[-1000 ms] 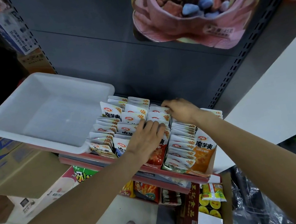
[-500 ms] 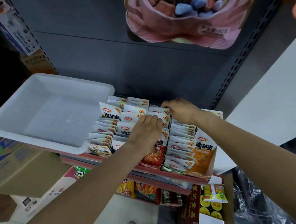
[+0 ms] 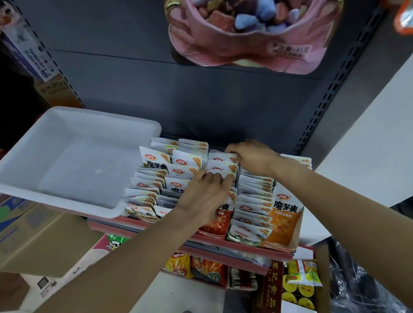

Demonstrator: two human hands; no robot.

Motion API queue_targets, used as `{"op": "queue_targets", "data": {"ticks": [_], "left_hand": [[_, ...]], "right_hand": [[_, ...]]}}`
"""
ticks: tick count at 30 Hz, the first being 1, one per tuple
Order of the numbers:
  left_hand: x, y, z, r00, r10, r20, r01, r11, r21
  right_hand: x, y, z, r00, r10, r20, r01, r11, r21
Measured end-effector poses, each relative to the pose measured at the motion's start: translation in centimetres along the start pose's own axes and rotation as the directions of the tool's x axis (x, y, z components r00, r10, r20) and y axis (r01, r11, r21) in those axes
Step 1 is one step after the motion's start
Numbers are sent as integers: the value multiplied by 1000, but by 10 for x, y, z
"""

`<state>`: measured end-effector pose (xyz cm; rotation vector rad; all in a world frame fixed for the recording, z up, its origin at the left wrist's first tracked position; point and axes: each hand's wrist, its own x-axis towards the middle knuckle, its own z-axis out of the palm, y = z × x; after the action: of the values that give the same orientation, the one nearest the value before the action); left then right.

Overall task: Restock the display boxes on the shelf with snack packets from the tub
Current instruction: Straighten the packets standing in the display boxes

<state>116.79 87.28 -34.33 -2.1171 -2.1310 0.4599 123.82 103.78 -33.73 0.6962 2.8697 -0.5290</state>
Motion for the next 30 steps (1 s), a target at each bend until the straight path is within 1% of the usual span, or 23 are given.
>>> {"op": "queue_targets", "data": {"ticks": [1, 3, 4, 6, 8, 12, 14, 17, 22, 24, 26, 30], "left_hand": [[-2, -1, 2, 998, -12, -62, 13, 1000, 16], [1, -4, 6, 980, -41, -192, 41, 999, -6], [3, -5, 4, 974, -49, -223, 46, 999, -20], [8, -5, -5, 980, -52, -191, 45, 998, -43], [11, -6, -4, 992, -57, -114, 51, 997, -49], [11, -7, -5, 993, -74, -94, 70, 996, -45], [11, -6, -4, 996, -54, -75, 54, 999, -10], [9, -4, -4, 995, -58, -82, 63, 996, 60], [6, -1, -1, 989, -49, -140, 62, 994, 87], [4, 0, 0, 982, -84, -168, 97, 993, 66], [5, 1, 1, 979, -112, -168, 122, 991, 50], [5, 0, 2, 983, -104, -149, 111, 993, 36]], "right_hand": [[0, 0, 0, 1000, 1, -1, -1, 1000, 0], [0, 0, -2, 1000, -4, 5, 4, 1000, 5], [1, 0, -2, 1000, -9, 9, 9, 1000, 3], [0, -1, -3, 1000, -15, 20, 15, 1000, -2], [0, -1, -4, 1000, -11, 22, 11, 1000, -5], [0, -1, -5, 1000, -15, 17, 15, 1000, -27], [-1, -1, -6, 1000, -18, 17, 18, 1000, -12], [-2, -3, -9, 1000, -21, 23, 21, 1000, 4], [-4, -5, -12, 999, -13, 30, 12, 999, 33], [-6, -5, -12, 999, -10, 38, 8, 999, 40], [-8, -6, -13, 999, -5, 49, 3, 999, 46], [-9, -9, -16, 997, 13, 81, -17, 999, 51]]}}
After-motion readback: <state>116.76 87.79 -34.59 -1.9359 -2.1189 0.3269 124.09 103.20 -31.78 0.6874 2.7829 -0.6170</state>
